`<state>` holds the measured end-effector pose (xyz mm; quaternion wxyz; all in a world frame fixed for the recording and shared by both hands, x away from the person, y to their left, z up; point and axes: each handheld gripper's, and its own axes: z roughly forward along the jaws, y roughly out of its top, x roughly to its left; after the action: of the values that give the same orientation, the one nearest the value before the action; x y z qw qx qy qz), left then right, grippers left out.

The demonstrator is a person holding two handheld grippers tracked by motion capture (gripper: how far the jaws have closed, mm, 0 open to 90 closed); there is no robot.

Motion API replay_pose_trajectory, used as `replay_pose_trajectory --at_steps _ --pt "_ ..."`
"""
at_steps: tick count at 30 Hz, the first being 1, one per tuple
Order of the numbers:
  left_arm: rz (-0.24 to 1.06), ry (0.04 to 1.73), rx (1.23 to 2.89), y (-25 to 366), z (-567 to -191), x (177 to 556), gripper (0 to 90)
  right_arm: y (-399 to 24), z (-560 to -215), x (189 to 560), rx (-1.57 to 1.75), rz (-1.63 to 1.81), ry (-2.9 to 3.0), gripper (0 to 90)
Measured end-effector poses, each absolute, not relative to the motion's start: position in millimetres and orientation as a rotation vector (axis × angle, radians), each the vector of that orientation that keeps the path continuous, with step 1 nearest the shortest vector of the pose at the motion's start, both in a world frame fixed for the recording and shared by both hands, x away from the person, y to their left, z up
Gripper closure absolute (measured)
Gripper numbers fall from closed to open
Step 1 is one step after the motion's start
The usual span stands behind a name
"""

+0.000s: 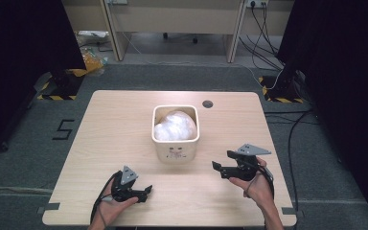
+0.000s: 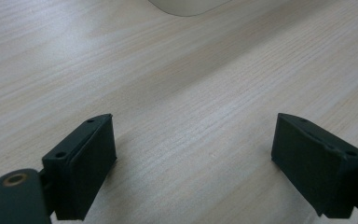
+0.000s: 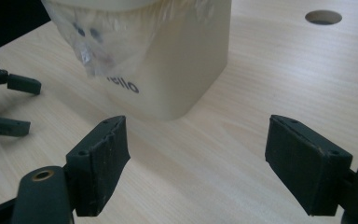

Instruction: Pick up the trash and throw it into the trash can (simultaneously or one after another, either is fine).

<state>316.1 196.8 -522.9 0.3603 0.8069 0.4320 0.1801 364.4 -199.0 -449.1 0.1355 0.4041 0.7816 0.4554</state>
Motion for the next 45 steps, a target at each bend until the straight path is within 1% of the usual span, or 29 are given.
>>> replay_pose_trajectory --at_steps 17,24,25,27,33,45 --pt "0.464 1.115 2.077 196.7 -522.9 316.1 12.7 -205.6 -490.9 348.1 1.22 1.19 2.332 21.2" --pt "0.463 1.116 2.075 196.6 -523.0 316.1 12.7 -205.4 -510.7 344.7 1.206 1.052 2.357 19.9" --pt "0.464 1.115 2.078 196.7 -522.9 316.1 12.7 -204.9 -513.7 344.3 1.2 1.046 2.36 17.6" --pt "0.463 1.115 2.078 196.7 -522.9 316.1 12.7 -204.0 -516.0 344.0 1.172 1.054 2.353 16.3" --pt "0.464 1.115 2.077 196.7 -522.9 316.1 12.7 -198.9 -517.3 341.2 1.133 1.0 2.349 15.8" --pt "0.463 1.115 2.078 196.7 -522.9 316.1 12.7 -198.8 -517.4 341.2 1.133 1.0 2.349 15.7"
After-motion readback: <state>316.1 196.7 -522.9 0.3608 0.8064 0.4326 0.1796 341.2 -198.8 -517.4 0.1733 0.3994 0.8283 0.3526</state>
